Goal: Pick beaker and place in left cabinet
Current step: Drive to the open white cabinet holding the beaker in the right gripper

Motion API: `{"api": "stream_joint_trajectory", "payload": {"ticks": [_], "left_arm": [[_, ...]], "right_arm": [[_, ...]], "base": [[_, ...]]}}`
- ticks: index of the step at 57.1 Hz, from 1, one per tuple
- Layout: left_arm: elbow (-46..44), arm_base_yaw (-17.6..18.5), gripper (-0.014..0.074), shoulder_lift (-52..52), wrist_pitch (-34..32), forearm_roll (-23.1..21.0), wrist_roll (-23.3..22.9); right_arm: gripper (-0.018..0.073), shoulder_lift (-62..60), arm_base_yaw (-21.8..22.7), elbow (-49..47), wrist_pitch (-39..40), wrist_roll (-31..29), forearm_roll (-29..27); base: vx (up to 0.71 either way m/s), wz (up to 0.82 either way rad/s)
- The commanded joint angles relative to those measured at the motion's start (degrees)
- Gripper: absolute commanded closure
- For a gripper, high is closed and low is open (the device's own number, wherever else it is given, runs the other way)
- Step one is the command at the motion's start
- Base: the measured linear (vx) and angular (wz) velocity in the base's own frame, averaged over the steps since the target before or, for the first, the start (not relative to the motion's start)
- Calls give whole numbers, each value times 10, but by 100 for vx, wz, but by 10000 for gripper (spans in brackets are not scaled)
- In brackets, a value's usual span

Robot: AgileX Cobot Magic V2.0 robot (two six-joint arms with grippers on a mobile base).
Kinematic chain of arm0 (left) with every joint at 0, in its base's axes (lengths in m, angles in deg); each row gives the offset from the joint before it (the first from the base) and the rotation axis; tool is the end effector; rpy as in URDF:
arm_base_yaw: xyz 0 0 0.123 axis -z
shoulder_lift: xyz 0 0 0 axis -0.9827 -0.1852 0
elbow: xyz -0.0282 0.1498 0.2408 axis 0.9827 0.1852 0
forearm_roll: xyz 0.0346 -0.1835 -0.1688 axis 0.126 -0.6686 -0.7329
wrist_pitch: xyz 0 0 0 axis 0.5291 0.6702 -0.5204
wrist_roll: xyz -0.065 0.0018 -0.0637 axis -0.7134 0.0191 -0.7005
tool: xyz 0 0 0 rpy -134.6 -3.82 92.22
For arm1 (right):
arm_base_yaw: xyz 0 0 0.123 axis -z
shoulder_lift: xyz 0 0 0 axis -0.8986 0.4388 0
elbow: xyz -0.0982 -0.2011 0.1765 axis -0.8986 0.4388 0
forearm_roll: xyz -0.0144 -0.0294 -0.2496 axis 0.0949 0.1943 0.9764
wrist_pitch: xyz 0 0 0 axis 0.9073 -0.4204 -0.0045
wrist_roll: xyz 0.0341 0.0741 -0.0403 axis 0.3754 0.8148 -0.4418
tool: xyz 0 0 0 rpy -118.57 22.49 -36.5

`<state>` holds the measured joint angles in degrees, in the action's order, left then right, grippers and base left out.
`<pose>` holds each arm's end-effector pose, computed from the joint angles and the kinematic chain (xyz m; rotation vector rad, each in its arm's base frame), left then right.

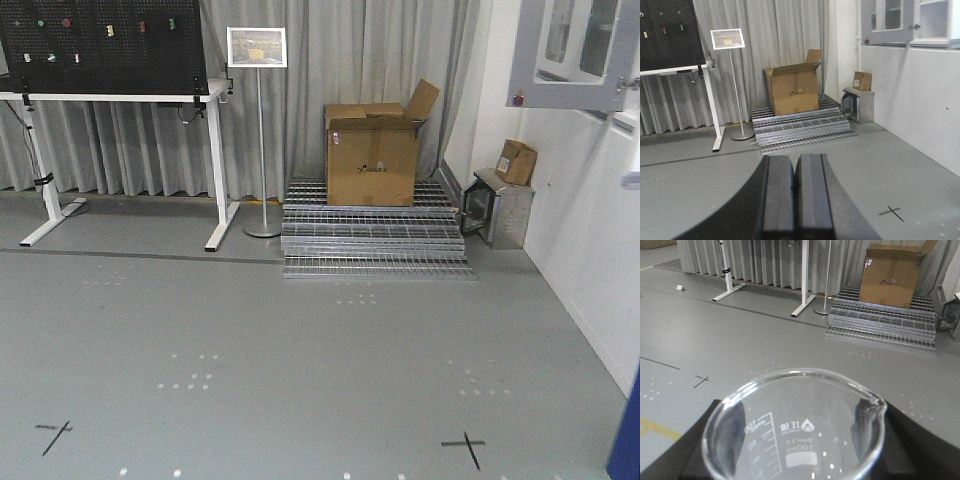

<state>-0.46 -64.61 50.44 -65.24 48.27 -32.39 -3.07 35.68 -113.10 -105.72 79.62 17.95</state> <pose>0.0551 -0.0145 0.2024 0.2439 1.4961 -0.1529 0.0884 0.0309 0.3455 -0.3685 1.7845 0.1741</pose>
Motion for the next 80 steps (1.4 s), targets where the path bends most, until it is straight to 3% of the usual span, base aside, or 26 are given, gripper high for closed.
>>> {"api": "stream_joint_trajectory", "payload": {"ticks": [1,80], "left_arm": [[9,2,595,10,-48,-5,-2],[9,2,595,10,-48,-5,-2]], "right_arm": [[564,2,2,-18,46,1,12],[564,2,2,-18,46,1,13]], "base": [[73,5],[71,-5]]}}
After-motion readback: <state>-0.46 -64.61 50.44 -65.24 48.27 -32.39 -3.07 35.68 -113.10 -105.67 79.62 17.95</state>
